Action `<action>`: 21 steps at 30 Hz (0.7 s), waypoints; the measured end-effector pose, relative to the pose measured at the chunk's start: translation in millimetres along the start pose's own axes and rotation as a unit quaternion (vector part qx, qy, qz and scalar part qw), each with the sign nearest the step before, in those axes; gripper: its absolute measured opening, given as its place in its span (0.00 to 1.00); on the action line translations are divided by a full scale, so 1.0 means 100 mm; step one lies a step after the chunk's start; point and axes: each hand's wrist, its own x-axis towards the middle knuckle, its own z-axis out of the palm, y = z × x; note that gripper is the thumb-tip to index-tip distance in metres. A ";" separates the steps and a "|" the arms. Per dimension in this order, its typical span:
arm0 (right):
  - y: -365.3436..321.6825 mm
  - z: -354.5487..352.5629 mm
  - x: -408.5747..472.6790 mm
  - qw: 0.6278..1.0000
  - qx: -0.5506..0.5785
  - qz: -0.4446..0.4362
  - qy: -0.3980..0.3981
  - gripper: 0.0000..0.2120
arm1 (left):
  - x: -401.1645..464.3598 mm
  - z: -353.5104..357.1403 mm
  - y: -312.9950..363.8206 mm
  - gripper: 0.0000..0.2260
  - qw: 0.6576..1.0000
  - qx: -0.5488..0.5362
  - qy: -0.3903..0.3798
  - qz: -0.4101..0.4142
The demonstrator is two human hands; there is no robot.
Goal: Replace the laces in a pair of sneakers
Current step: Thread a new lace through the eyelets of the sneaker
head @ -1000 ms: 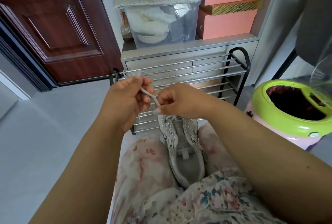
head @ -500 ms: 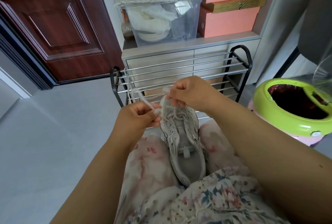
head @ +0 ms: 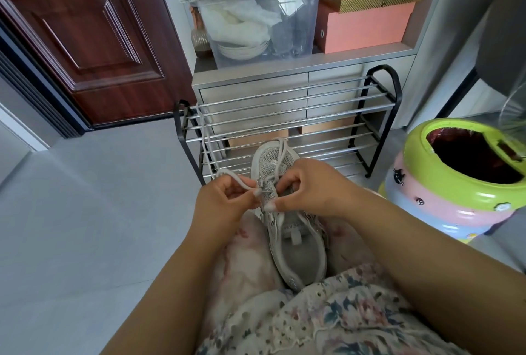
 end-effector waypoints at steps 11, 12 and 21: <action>0.00 -0.04 -0.02 0.998 0.065 -0.012 -0.026 0.11 | 0.03 0.01 -0.01 0.03 0.999 0.047 -0.012 -0.006; 0.00 -0.04 -0.01 0.998 0.063 -0.013 -0.029 0.12 | 0.03 0.01 -0.01 0.03 0.999 0.051 -0.013 -0.004; 0.04 -0.05 -0.01 0.993 0.103 -0.025 -0.045 0.16 | 0.04 0.03 -0.01 0.04 1.000 0.012 0.009 -0.004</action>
